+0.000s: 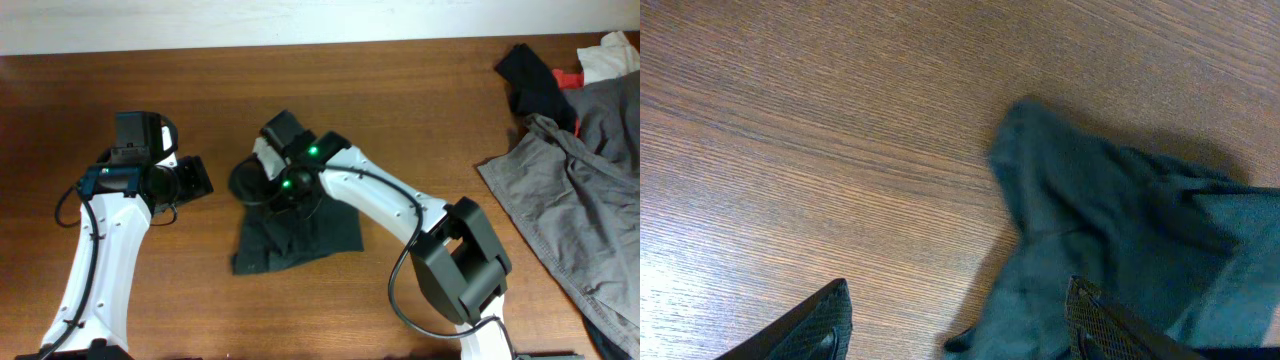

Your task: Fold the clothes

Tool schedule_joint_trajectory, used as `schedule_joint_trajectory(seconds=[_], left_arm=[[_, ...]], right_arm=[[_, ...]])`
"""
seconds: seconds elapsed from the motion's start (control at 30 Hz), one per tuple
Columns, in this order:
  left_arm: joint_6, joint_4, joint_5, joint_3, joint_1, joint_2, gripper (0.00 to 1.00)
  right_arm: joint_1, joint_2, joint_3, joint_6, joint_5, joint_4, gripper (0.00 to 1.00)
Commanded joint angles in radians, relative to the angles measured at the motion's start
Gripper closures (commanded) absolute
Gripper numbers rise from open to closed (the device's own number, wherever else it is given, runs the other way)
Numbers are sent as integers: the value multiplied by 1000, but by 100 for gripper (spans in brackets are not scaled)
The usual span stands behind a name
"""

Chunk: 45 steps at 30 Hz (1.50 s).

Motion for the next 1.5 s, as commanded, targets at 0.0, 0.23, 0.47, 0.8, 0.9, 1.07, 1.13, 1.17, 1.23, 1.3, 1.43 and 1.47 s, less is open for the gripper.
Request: schedule_joint_trajectory(seconds=[0.0,0.23,0.47,0.8,0.9,1.07,1.13,1.17,1.23,1.3,1.43,1.47], left_arm=[[-3,2,-7,16,7,-13,32],[-3,2,-7,16,7,-13,32],[-3,1,0,16,7,-13,33],[7,80,132,15,6,25,100],[71,145,340,15,3,89,100],[93,239,504,15,-27,235,100],[119,263,566,15,-40,290,100],[143,276,599,15,-48,318,100],[160,299,612,15,-60,361,100],[160,318,612,16,-67,394,100],[160,332,610,15,-68,429,100],[160,332,602,16,-68,432,100]], right_arm=[[35,1,9,-2,65,-3,82],[83,43,9,-2,101,58,30],[2,-1,10,-72,8,-7,21],[-148,-53,8,-185,-150,-316,96],[-147,-53,8,-228,-231,-338,96],[-132,-53,7,-230,-291,-307,96],[-126,-51,6,-230,-284,-296,96],[-123,-51,0,-229,-285,-284,96],[-117,-51,-16,-225,-285,-258,96],[-110,-51,-45,-212,-285,-222,96],[-94,-51,-154,-134,-285,-76,96],[-92,-51,-186,-117,-285,-27,96]])
